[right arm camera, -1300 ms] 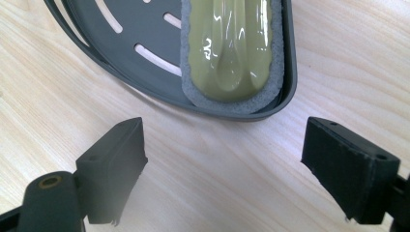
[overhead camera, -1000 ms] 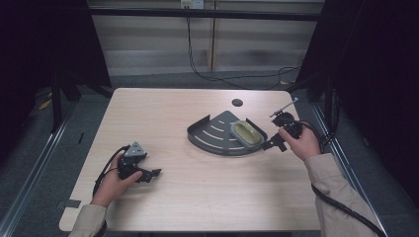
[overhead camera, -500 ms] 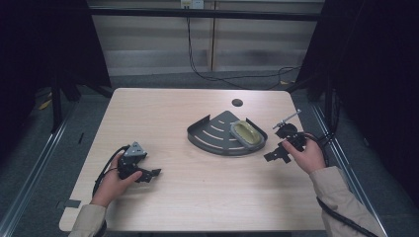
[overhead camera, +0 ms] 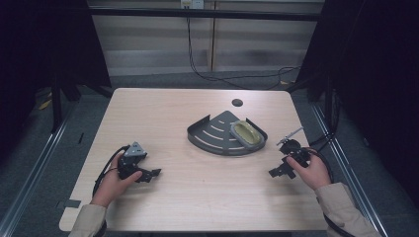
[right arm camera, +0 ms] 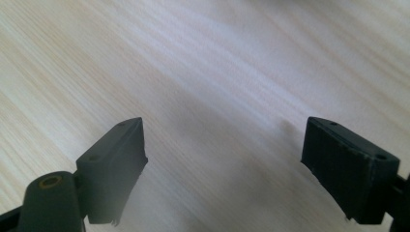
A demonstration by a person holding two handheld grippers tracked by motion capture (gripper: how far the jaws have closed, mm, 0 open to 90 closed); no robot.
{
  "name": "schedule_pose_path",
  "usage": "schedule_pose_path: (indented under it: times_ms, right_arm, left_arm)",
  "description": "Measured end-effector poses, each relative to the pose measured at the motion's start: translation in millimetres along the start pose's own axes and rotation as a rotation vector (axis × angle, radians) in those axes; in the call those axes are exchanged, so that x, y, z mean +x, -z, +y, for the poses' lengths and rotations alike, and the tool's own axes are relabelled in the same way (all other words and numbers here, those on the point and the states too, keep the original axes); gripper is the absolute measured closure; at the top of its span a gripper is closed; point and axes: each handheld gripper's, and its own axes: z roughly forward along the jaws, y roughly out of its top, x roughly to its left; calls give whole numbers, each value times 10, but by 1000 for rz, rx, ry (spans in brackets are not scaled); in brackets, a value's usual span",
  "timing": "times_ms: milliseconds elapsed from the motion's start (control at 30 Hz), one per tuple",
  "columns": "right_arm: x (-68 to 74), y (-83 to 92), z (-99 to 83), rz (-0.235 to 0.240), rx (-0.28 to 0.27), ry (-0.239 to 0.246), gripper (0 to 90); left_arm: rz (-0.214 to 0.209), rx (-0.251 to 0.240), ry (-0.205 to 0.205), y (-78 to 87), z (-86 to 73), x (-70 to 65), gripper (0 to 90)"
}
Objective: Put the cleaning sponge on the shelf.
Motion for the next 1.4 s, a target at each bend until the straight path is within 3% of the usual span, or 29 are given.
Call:
schedule_pose_path:
  times_ms: [233, 267, 767, 1000, 1267, 1400]
  right_arm:
    - [18, -102, -143, 4, -23, 11, 141]
    - [29, -106, -183, -7, -51, 14, 144]
    - [119, -154, -405, -78, -193, 78, 136]
    - [127, -170, -468, -85, -245, 72, 130]
    - [126, -208, -587, -90, -350, 65, 122]
    - [128, -218, -610, -93, -372, 64, 120]
  left_arm:
    - [-2, -3, 3, -1, -2, 2, 107]
    - [-1, -1, 2, 0, -1, 0, 107]
    - [3, 1, -2, -1, 1, -3, 107]
    - [3, 2, -2, -1, 1, -4, 107]
    - [3, 1, -3, -2, 0, -4, 107]
    - [3, 1, -2, -1, 1, -5, 107]
